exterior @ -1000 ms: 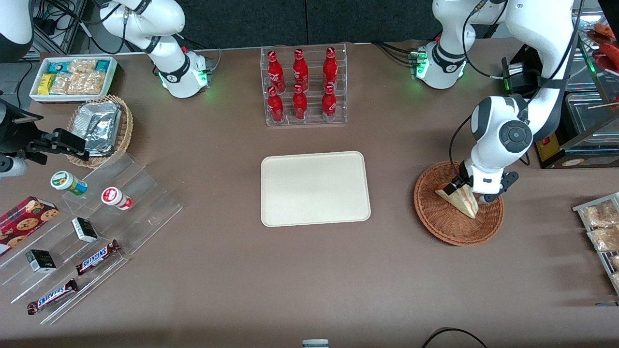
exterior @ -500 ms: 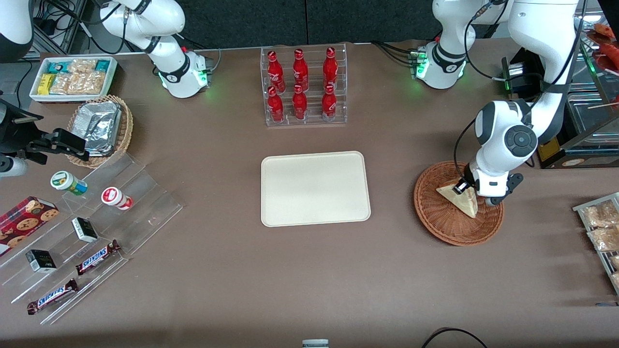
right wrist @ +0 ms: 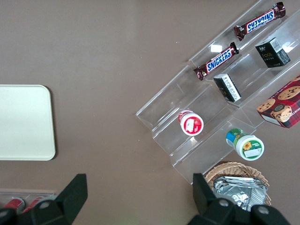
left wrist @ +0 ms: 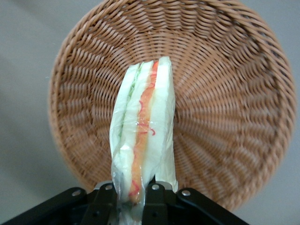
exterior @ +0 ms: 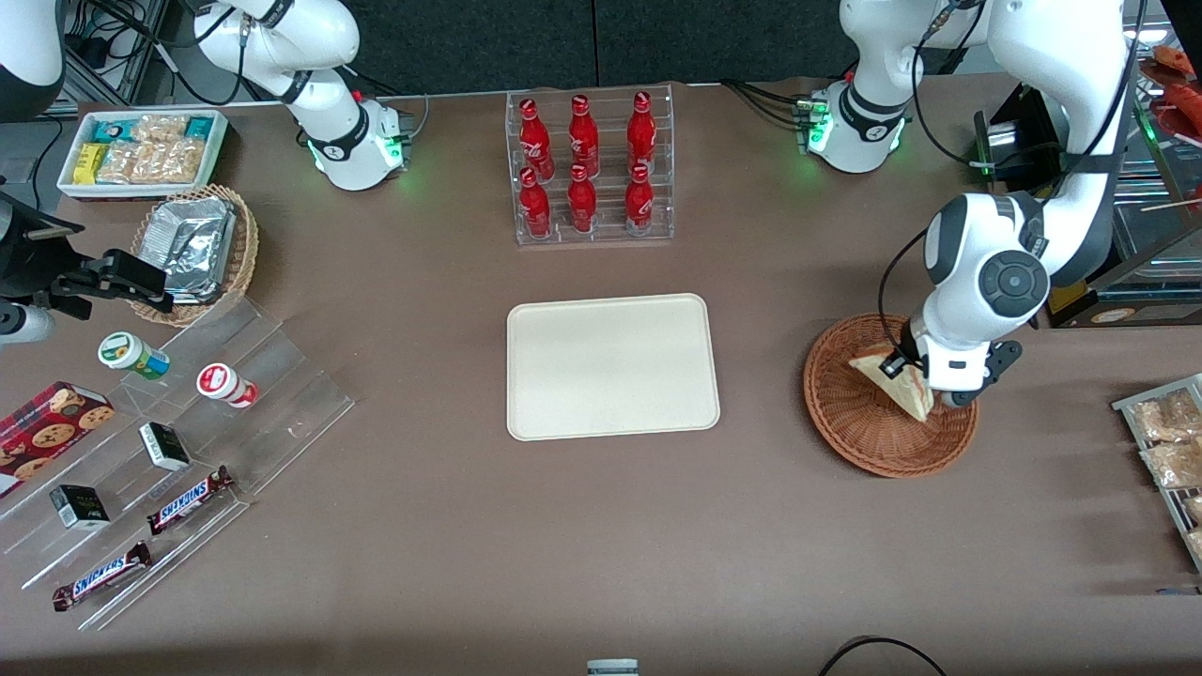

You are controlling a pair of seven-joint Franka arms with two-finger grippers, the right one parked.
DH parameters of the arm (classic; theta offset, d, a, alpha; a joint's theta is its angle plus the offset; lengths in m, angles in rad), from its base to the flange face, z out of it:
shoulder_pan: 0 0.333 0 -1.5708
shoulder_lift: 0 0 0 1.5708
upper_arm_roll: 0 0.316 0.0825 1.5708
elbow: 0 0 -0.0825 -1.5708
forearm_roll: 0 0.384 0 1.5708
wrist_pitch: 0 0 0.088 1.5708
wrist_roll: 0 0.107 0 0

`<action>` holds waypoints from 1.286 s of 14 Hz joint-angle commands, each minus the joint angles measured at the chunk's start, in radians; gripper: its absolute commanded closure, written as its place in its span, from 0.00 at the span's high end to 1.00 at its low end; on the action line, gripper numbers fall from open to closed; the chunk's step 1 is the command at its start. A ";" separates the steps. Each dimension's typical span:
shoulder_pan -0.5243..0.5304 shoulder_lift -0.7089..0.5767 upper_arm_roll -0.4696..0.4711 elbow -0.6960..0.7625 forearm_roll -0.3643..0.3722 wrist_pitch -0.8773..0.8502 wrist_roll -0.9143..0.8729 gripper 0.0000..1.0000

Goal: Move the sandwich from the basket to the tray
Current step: 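Lift the sandwich and carry it over the white tray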

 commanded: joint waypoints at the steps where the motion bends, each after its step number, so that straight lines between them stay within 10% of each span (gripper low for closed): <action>1: -0.102 0.000 -0.001 0.197 0.027 -0.247 -0.026 0.00; 18: -0.619 0.400 -0.001 0.650 -0.045 -0.241 -0.040 0.00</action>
